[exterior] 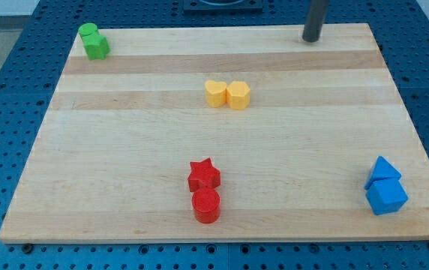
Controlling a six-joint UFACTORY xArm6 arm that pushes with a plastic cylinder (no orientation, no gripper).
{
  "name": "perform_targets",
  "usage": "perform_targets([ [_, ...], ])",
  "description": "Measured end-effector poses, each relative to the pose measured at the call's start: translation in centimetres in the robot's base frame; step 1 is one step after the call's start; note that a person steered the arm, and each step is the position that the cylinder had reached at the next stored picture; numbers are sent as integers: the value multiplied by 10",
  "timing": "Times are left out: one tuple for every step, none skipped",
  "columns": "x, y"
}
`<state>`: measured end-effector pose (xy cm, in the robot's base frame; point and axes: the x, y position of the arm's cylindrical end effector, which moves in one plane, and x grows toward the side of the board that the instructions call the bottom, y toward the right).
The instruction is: Move your arm towards green blocks
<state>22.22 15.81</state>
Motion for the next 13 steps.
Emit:
perform_targets([
  [-6, -62],
  [-6, -122],
  [-6, -171],
  [20, -212],
  [78, -245],
  [123, -316],
  [125, -405],
  [109, -461],
  [106, -463],
  [106, -463],
  [75, -463],
  [23, -463],
  [16, -463],
])
